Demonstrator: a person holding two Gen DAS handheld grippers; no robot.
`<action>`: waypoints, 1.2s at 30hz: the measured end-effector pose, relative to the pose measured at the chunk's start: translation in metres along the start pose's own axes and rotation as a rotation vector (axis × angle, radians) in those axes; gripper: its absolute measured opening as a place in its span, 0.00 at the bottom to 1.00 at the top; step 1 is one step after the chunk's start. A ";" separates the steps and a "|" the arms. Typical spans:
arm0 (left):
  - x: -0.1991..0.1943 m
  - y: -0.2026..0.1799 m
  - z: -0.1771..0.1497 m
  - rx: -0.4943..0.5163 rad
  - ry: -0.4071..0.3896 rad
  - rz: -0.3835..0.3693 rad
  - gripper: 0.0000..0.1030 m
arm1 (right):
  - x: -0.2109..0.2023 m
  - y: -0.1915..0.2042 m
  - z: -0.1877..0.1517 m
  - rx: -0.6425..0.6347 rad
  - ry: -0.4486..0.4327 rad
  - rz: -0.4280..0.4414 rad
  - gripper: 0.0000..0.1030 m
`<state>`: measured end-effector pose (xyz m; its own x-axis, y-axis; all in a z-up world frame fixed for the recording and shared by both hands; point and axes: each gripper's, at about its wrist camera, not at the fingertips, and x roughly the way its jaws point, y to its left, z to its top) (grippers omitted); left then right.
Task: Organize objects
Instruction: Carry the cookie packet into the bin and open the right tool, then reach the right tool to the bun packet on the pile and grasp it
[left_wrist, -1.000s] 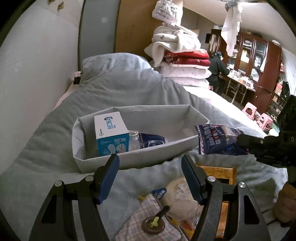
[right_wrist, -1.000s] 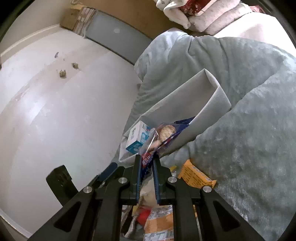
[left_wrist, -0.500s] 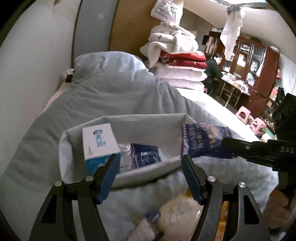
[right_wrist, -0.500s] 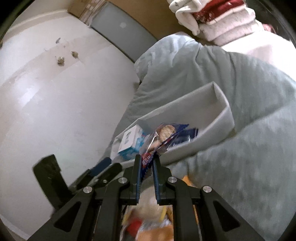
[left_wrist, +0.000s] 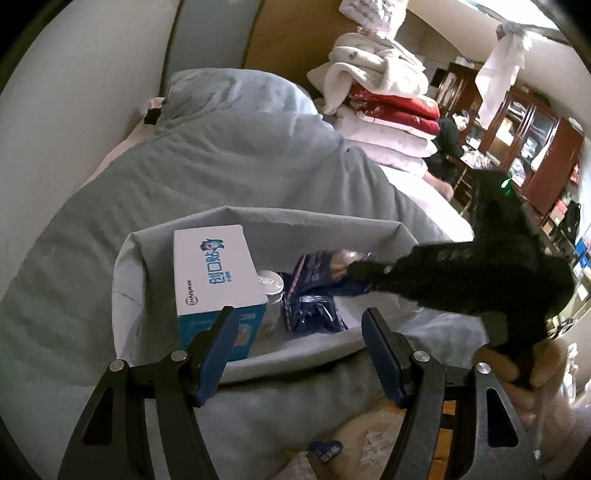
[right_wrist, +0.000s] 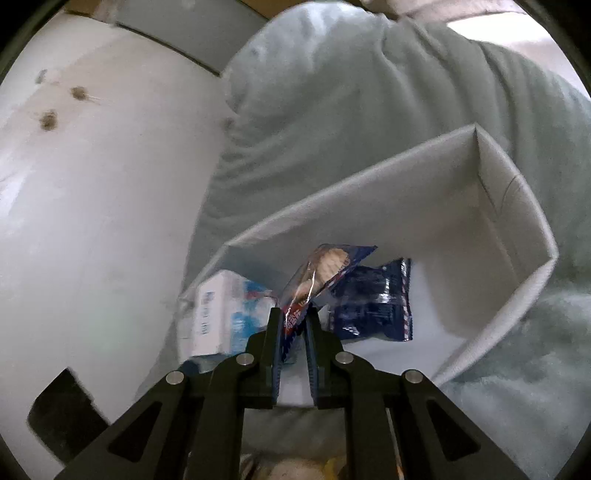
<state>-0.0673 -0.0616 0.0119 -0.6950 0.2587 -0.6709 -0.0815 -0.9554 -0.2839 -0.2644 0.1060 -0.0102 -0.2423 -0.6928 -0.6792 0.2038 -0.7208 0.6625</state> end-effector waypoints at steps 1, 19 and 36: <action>-0.002 0.002 0.001 -0.010 -0.005 -0.001 0.66 | 0.005 -0.002 0.000 0.006 0.008 -0.011 0.12; -0.049 0.005 -0.022 -0.003 -0.012 0.046 0.66 | -0.054 -0.006 -0.041 -0.034 -0.004 0.069 0.43; -0.065 -0.011 -0.078 0.023 0.301 0.007 0.66 | -0.027 0.051 -0.130 -0.330 0.212 -0.201 0.66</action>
<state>0.0342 -0.0569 0.0052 -0.4529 0.2797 -0.8465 -0.0959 -0.9593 -0.2657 -0.1239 0.0849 0.0011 -0.1148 -0.5021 -0.8572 0.4728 -0.7865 0.3974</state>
